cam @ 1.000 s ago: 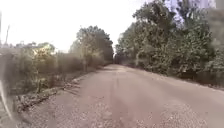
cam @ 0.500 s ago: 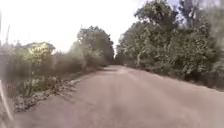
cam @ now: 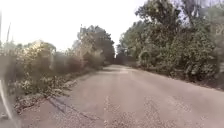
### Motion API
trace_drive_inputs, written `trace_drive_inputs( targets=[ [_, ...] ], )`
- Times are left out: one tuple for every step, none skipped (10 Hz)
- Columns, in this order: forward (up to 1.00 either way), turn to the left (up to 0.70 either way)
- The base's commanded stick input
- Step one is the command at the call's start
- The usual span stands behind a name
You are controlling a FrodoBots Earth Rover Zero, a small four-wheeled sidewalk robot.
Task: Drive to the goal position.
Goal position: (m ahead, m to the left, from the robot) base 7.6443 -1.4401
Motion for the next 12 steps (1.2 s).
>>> trace_drive_inputs(
  targets=[
    [0.70,0.00],
    [0.70,0.03],
    [0.70,0.03],
    [0.70,0.03],
    [0.70,0.03],
    [0.70,0.02],
    [0.70,0.02],
    [0.70,0.02],
    [0.70,0.02],
    [0.70,0.02],
    [0.70,0.02],
    [0.70,0.02]
  ],
)
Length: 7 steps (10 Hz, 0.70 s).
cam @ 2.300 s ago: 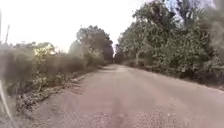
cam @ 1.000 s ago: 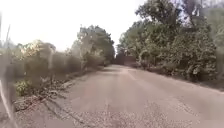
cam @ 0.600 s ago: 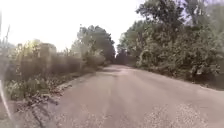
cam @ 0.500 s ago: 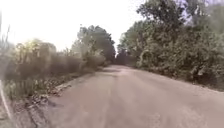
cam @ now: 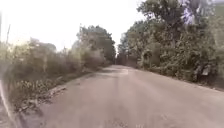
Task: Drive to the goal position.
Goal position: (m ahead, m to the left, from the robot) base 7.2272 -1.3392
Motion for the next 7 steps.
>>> trace_drive_inputs(
  targets=[
    [0.70,0.02],
    [0.70,0.02],
    [0.70,0.02],
    [0.70,0.02],
    [0.70,0.02],
    [0.70,0.02],
    [0.70,0.02]
  ],
)
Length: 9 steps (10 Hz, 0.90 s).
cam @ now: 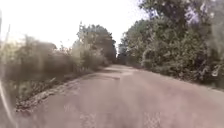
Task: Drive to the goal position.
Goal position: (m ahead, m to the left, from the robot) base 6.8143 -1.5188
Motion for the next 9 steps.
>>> trace_drive_inputs(
  targets=[
    [0.70,0.02],
    [0.70,0.02],
    [0.70,0.02],
    [0.70,0.02],
    [0.70,0.02],
    [0.70,0.02],
    [0.70,0.02],
    [0.70,0.01],
    [0.70,0.02]
  ],
)
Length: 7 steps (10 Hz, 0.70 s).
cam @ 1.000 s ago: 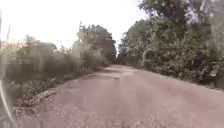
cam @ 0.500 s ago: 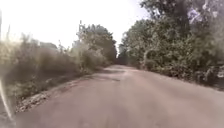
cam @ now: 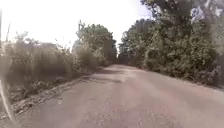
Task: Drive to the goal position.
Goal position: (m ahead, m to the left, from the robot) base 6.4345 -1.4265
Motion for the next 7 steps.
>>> trace_drive_inputs(
  targets=[
    [0.70,0.02],
    [0.70,0.02],
    [0.70,0.02],
    [0.70,0.02],
    [0.70,0.02],
    [0.70,0.02],
    [0.70,0.02]
  ],
)
